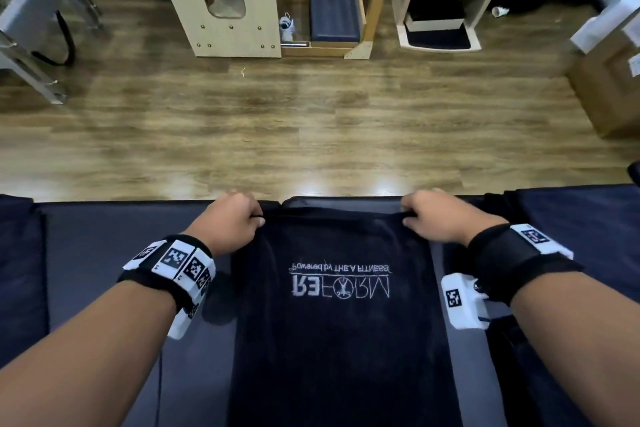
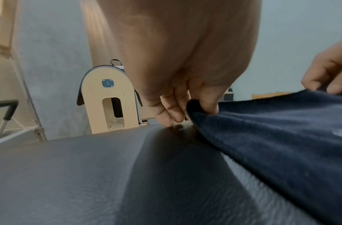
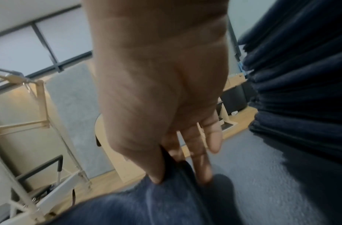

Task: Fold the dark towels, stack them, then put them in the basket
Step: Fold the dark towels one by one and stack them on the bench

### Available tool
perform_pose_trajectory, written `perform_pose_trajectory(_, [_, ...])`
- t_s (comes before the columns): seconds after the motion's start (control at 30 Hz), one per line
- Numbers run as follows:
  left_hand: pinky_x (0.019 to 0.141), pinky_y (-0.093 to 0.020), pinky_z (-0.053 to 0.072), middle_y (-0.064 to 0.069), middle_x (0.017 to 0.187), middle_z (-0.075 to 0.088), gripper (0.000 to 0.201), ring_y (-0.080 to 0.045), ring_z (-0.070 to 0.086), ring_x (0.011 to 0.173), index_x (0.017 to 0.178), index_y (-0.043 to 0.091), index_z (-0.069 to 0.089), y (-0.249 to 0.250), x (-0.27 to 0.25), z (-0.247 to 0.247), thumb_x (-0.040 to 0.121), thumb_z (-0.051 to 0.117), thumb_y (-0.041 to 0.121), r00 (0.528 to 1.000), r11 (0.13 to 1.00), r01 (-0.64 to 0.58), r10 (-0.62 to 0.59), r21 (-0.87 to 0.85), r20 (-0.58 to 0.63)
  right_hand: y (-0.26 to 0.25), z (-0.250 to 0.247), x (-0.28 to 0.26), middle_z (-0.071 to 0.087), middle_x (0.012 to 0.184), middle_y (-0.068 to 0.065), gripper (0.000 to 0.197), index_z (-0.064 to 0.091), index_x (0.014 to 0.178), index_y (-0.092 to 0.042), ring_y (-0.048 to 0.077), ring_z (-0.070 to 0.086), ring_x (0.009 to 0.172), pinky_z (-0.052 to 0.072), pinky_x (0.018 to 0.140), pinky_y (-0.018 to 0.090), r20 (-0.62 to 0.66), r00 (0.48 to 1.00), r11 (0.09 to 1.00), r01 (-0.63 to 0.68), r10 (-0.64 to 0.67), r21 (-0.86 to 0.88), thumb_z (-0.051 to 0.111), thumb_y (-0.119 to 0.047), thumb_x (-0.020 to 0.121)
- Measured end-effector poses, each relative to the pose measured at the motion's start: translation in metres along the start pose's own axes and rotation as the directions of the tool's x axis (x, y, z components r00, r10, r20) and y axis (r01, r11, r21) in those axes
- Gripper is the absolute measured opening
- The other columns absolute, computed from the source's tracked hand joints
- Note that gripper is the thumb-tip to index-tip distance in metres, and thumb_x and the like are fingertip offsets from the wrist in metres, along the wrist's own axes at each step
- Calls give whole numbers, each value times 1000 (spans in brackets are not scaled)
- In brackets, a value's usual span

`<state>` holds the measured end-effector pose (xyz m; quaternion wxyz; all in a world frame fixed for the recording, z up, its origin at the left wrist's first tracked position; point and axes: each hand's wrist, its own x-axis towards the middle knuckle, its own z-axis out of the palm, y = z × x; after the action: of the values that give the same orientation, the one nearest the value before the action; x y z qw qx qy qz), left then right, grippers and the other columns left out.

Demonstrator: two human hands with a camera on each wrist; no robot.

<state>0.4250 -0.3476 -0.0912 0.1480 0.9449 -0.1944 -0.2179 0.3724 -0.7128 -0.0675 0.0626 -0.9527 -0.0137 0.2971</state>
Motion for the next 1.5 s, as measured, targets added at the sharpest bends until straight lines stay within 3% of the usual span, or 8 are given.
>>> perform_pose_trajectory(0.37, [58,-29,44,-4,75,65,13,-19,58,74,78,14,59,12,10,-4,87,67,18,991,979,130,-131,-156,5,8,2,-1,65,97,5,14,54,85,-25,32,63,95,54,81,39,11,996,988,-89,91,-125,63,-36,85])
perform_pose_trajectory(0.57, [71,-27,42,12,86,53,23,-12,53,83,109,28,60,11,22,0,90,72,26,998,988,19,-9,-153,70,8,8,-7,62,95,4,15,54,84,-22,31,62,92,48,74,31,-22,990,990,-142,142,-5,69,-22,85])
perform_pose_trajectory(0.7, [70,-30,48,3,86,64,12,-18,60,81,83,23,65,12,24,-1,87,76,27,998,995,4,3,-98,64,6,14,-7,62,87,4,13,61,80,-17,25,57,91,43,72,25,-32,981,979,-189,192,79,64,-5,81])
perform_pose_trajectory(0.8, [65,-33,51,-1,77,68,12,-18,63,73,80,17,72,9,20,-5,88,75,26,1000,989,3,2,-151,27,5,10,-10,71,80,10,6,71,76,-7,28,65,87,57,72,32,-11,969,962,-245,248,124,66,-5,76])
perform_pose_trajectory(0.97, [59,-35,47,-9,64,63,32,-23,57,60,69,12,67,4,0,-21,93,69,33,999,995,-11,15,-98,39,-5,-8,-30,74,77,11,6,73,74,-8,27,69,79,53,62,28,39,964,951,-266,263,159,71,-2,71])
perform_pose_trajectory(1.17, [50,-31,38,-10,58,58,42,-21,54,54,63,10,56,17,-46,-67,93,67,36,999,994,-22,18,-111,-36,-18,-43,-70,70,70,8,23,66,68,-17,24,66,70,56,58,30,-179,936,926,-245,303,288,62,5,76])
perform_pose_trajectory(1.37, [44,-30,50,0,45,61,24,-16,59,40,71,17,67,52,-117,-156,86,73,-1,931,904,-176,24,-390,-365,-48,-109,-149,66,83,-2,22,70,86,-18,23,60,87,41,76,24,-648,699,914,-18,302,406,66,2,79])
perform_pose_trajectory(1.5, [52,-11,47,8,52,66,18,-4,61,51,75,12,75,67,-176,-195,77,78,-6,780,891,-350,106,-290,-617,-71,-127,-226,71,94,0,25,80,97,-18,16,61,89,42,86,23,-834,504,943,105,223,315,68,-1,84])
